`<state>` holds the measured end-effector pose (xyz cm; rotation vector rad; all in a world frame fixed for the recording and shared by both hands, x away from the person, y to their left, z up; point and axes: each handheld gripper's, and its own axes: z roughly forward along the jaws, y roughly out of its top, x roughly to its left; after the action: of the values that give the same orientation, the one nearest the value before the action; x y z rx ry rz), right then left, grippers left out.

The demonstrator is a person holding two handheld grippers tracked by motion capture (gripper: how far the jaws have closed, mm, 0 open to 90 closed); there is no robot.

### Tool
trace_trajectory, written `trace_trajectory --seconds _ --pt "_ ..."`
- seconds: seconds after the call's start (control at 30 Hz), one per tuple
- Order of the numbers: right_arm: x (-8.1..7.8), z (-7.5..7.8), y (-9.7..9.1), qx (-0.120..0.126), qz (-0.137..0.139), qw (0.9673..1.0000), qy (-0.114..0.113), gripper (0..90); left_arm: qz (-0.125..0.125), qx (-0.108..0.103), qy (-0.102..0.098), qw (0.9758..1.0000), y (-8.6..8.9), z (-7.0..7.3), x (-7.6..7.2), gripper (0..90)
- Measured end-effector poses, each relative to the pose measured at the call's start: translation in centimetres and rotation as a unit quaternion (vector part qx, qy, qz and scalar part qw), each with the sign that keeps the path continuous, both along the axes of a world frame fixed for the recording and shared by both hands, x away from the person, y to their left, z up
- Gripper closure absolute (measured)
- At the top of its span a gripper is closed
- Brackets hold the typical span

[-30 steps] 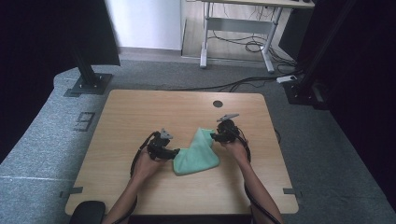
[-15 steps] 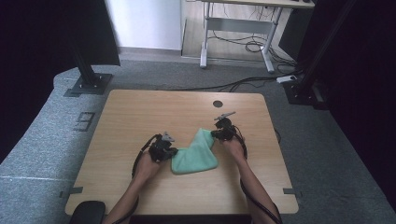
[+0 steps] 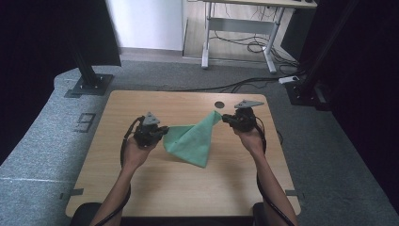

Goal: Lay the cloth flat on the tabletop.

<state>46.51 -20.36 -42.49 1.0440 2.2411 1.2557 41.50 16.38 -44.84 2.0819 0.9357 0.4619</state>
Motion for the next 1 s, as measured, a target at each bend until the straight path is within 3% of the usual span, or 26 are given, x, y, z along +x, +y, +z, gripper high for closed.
trace_trajectory --seconds 0.07,0.13,0.23,0.37,0.43,0.63,0.73,0.87,1.0 --pt "-0.1 -0.4 -0.5 -0.001 -0.012 0.9999 0.003 69.3 0.008 0.004 0.026 0.9996 0.3 -1.3 0.6 85.9" --pt "-0.1 -1.2 -0.8 -0.003 -0.015 0.9997 0.019 62.9 0.013 0.013 0.053 0.9984 0.6 -3.0 1.3 84.5" --pt "-0.4 -2.9 0.1 -0.011 0.003 0.9990 0.044 57.6 0.030 0.037 0.088 0.9950 0.9 -5.3 2.2 70.5" --pt "-0.4 -5.4 2.7 -0.032 0.031 0.9969 0.066 50.0 0.062 0.067 0.079 0.9927 1.2 -6.4 2.1 54.6" --pt "0.0 -6.6 4.1 -0.037 0.041 0.9956 0.076 50.0 0.078 0.066 0.072 0.9921 1.7 -6.4 1.8 50.6" --pt "0.6 -9.9 7.6 -0.045 0.070 0.9916 0.100 66.5 0.102 0.051 0.083 0.9900 3.6 -7.2 1.3 47.8" --pt "0.6 -11.0 8.4 -0.063 0.075 0.9896 0.105 68.3 0.103 0.061 0.091 0.9886 3.8 -8.0 1.3 47.8" --pt "-0.5 -11.2 8.3 -0.069 0.080 0.9884 0.109 68.4 0.104 0.066 0.089 0.9884 3.6 -8.5 1.5 47.8" --pt "-3.6 -11.1 7.8 -0.071 0.099 0.9854 0.119 67.3 0.104 0.083 0.078 0.9880 3.0 -8.4 2.1 47.4"
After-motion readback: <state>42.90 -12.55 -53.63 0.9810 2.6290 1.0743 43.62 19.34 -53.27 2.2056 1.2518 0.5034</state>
